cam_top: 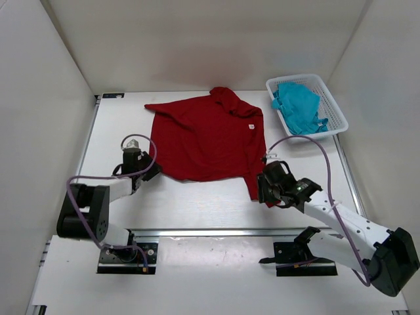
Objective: Fold and stack the t-shirts
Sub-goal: Flatten out the tshirt
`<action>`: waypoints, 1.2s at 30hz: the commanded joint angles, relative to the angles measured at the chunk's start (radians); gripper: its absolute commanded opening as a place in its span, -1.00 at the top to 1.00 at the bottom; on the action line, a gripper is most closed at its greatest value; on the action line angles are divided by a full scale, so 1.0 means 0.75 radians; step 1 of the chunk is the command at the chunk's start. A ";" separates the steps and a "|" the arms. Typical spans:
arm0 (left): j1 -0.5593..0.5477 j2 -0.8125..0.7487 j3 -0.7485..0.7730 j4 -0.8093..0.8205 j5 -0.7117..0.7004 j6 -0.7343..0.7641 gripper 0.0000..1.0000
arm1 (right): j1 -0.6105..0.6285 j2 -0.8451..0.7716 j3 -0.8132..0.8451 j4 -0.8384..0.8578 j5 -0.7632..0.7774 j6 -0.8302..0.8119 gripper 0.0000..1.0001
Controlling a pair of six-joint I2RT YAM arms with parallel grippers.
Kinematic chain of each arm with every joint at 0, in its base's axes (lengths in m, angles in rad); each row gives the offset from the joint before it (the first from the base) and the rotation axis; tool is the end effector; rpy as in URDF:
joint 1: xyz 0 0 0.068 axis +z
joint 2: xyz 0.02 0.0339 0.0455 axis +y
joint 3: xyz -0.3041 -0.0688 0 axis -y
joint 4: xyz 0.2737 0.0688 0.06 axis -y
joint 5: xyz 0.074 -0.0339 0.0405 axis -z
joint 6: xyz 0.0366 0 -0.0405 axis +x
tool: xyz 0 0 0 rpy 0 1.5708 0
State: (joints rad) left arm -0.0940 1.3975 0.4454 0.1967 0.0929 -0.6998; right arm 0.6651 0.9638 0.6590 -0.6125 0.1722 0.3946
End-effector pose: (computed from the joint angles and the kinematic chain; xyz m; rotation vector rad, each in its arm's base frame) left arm 0.2541 -0.0274 0.1492 -0.6634 2.2828 -0.4987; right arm 0.1554 0.1139 0.2510 -0.2629 2.4707 0.2404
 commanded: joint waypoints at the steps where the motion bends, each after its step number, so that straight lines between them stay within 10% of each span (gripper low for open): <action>1: -0.034 0.114 0.112 0.071 0.013 -0.012 0.27 | 0.009 0.012 -0.093 0.007 0.016 0.112 0.23; 7: -0.061 0.178 0.290 -0.090 0.040 0.049 1.00 | -0.013 0.079 -0.089 -0.004 0.002 0.106 0.14; 17: -0.063 -0.174 0.818 -1.128 0.026 0.440 1.00 | -0.028 0.132 -0.091 0.125 -0.131 0.126 0.13; 19: -0.116 -0.201 0.942 -1.233 -0.050 0.501 0.78 | -0.034 0.122 -0.105 0.144 -0.135 0.126 0.11; 23: -0.098 -0.086 0.942 -1.314 0.058 0.528 -0.70 | -0.022 0.112 -0.122 0.178 -0.174 0.128 0.10; 24: -0.085 -0.043 0.908 -1.295 0.072 0.538 -0.80 | -0.014 0.118 -0.128 0.178 -0.162 0.132 0.09; 28: -0.081 0.004 0.830 -1.150 0.015 0.489 -0.77 | 0.011 0.114 -0.152 0.207 -0.170 0.163 0.09; 36: 0.045 -0.196 0.434 -0.807 -0.005 0.332 -0.07 | 0.091 0.079 -0.157 0.266 -0.158 0.165 0.39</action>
State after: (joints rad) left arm -0.1001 1.3819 0.8749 -0.5220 0.1112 -0.3946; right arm 0.7082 1.0538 0.5320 -0.4744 0.0444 0.5037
